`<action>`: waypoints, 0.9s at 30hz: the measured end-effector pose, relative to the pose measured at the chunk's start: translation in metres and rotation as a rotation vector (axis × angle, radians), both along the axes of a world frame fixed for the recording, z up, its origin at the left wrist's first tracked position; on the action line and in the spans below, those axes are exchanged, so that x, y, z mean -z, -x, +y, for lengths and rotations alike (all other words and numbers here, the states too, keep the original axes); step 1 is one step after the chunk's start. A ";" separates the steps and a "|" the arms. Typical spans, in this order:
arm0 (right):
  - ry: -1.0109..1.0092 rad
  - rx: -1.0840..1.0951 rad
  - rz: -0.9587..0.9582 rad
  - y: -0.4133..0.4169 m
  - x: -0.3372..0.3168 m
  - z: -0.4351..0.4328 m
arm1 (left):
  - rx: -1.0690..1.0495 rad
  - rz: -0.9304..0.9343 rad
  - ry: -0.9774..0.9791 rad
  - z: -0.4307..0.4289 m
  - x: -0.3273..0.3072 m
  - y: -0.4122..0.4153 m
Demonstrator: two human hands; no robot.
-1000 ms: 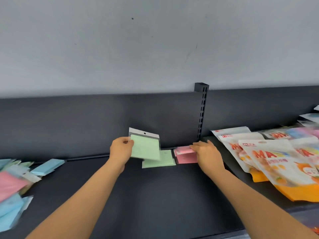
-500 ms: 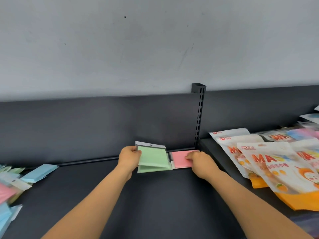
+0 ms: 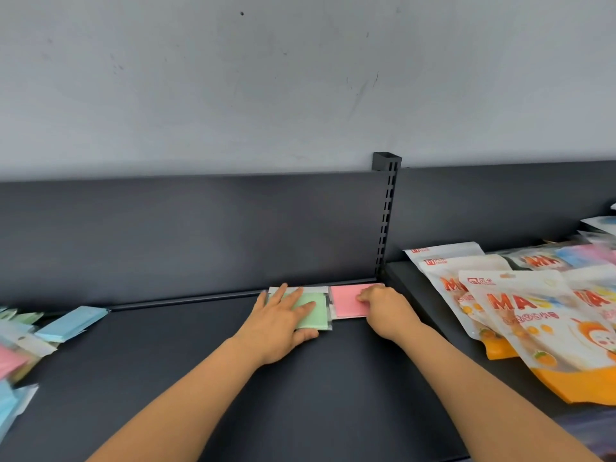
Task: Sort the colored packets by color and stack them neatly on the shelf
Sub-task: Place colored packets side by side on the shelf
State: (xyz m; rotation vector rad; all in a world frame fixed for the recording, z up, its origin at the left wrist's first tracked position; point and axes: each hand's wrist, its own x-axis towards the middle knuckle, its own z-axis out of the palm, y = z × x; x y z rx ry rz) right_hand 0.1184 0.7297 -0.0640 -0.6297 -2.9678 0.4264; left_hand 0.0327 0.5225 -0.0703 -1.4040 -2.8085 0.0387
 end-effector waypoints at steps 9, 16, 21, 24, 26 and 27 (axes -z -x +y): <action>0.002 0.013 0.021 -0.003 0.002 -0.004 | -0.110 -0.104 -0.074 0.011 0.006 0.006; -0.039 0.007 0.020 -0.004 -0.003 -0.007 | -0.108 -0.147 0.010 0.014 -0.006 0.011; -0.072 -0.026 -0.022 0.001 -0.016 -0.004 | -0.113 -0.034 -0.125 -0.005 -0.008 0.005; -0.100 -0.047 0.034 0.012 -0.027 -0.010 | -0.144 0.049 -0.165 -0.034 -0.021 0.007; -0.087 -0.068 0.162 0.025 -0.032 -0.026 | -0.217 0.105 -0.194 -0.063 -0.030 0.013; -0.067 -0.091 0.220 0.033 -0.033 -0.039 | -0.266 0.126 -0.209 -0.079 -0.032 0.016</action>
